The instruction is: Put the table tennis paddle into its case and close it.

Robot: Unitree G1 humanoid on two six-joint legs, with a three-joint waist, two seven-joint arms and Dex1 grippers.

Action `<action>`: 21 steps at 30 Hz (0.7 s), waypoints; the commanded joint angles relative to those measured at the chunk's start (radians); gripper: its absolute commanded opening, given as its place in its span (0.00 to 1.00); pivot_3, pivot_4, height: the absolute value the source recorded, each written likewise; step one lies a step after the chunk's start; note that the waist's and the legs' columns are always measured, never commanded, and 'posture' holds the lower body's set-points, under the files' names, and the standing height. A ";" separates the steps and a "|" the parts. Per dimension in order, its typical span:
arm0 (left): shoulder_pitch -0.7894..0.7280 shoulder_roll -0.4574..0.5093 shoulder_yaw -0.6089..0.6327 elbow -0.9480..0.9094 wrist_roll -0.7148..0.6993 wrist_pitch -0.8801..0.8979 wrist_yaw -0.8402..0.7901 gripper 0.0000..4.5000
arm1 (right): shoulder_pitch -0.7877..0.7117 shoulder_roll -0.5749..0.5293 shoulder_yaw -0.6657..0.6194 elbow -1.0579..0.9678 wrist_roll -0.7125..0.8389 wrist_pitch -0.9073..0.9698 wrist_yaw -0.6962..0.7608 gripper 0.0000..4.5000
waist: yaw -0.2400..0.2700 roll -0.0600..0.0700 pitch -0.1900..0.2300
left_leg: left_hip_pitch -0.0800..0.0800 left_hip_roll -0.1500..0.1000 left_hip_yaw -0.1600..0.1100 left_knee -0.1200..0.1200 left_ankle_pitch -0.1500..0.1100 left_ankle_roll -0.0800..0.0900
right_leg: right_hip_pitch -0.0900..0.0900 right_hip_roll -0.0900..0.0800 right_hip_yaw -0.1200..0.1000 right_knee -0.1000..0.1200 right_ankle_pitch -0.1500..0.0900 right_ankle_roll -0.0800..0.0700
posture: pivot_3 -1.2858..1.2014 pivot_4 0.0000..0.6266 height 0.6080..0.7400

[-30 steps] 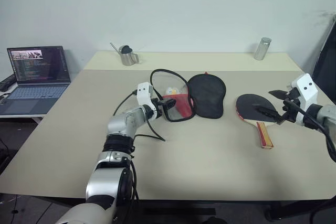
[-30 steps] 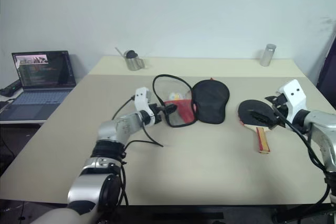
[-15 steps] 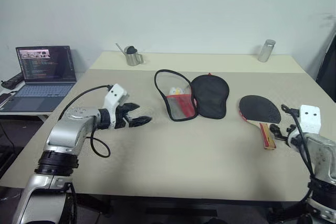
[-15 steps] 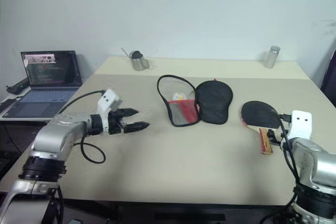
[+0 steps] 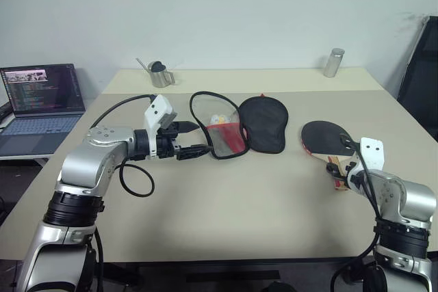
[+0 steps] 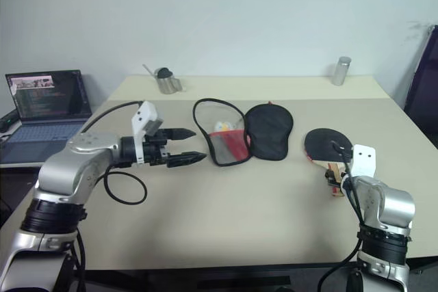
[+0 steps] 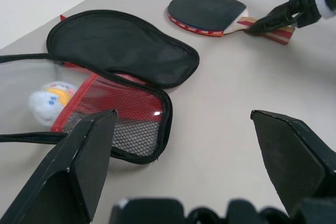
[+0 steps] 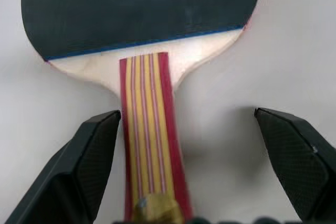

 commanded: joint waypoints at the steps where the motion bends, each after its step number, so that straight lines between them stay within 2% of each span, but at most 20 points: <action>1: -0.006 0.014 0.036 -0.036 -0.010 0.001 0.013 0.99 | -0.028 0.011 0.039 0.044 -0.004 -0.034 0.011 1.00 | -0.002 -0.001 -0.001 | 0.000 0.000 0.000 0.000 0.000 0.000 | 0.000 0.000 0.000 0.000 0.000 0.000 | 0.52 0.24 1.00; 5: -0.016 -0.008 0.059 -0.038 -0.022 0.006 0.055 0.99 | -0.068 0.000 0.097 0.128 -0.048 -0.103 0.002 1.00 | -0.008 -0.002 -0.001 | 0.003 0.001 0.004 0.000 -0.001 0.002 | 0.000 0.003 0.006 0.000 0.001 0.000 | 0.52 0.24 1.00; 8: -0.028 -0.019 0.073 -0.058 -0.054 0.021 0.056 1.00 | -0.094 0.014 0.139 0.215 -0.080 -0.166 -0.007 0.87 | -0.011 -0.002 -0.001 | 0.005 0.002 0.007 0.000 -0.002 0.003 | 0.000 0.005 0.009 0.000 0.003 0.000 | 0.52 0.24 1.00; 12: -0.017 0.005 0.072 -0.110 -0.112 0.054 -0.004 1.00 | -0.118 0.041 0.142 0.272 -0.089 -0.198 -0.019 0.58 | -0.020 -0.007 -0.004 | 0.009 0.006 0.015 0.000 -0.002 0.003 | 0.000 0.008 0.016 0.000 0.005 0.000 | 0.52 0.24 1.00; 17: -0.010 0.023 0.066 -0.103 -0.096 0.047 -0.006 1.00 | -0.122 0.054 0.131 0.282 -0.094 -0.214 -0.026 0.24 | -0.020 -0.008 -0.005 | 0.013 0.010 0.020 -0.001 -0.002 0.004 | 0.002 0.011 0.019 0.000 0.008 -0.001 | 0.52 0.24 1.00; 21: -0.012 0.019 0.077 -0.102 -0.106 0.049 0.004 1.00 | -0.134 0.063 0.104 0.277 -0.083 -0.230 -0.037 0.24 | -0.020 -0.008 -0.005 | 0.016 0.011 0.020 -0.001 -0.002 0.004 | 0.005 0.012 0.019 -0.001 0.008 -0.002 | 0.52 0.24 1.00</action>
